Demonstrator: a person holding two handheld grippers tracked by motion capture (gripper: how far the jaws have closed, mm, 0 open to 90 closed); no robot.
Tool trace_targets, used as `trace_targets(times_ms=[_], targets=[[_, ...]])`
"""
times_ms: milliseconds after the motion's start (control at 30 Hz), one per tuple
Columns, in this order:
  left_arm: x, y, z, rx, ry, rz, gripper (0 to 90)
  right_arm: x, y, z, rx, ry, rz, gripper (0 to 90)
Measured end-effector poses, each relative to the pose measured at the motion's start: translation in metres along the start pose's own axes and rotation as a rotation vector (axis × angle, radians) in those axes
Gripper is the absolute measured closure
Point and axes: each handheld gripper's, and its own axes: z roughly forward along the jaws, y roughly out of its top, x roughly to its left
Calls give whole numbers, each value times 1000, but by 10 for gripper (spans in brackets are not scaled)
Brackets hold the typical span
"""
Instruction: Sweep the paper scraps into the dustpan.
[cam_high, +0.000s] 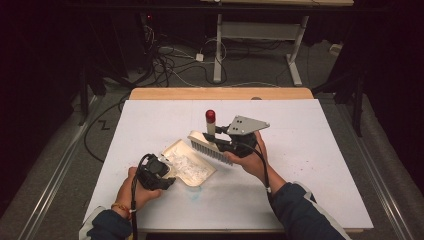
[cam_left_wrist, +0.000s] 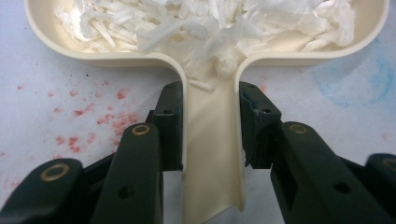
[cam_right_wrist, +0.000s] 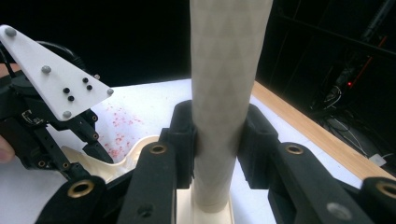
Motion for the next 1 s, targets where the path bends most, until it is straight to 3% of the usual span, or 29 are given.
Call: trace_targets(times_ms=[333, 800, 1000], targets=[[3, -2, -2, -18, 27, -36, 630, -8, -2, -42, 8, -43, 31, 705], [8, -2, -2, -33, 67, -74, 630, -8, -11, -104, 44, -79, 54, 705], [11, -3, -1, -38, 61, -93, 631, -9, -17, -130, 65, -82, 86, 705]])
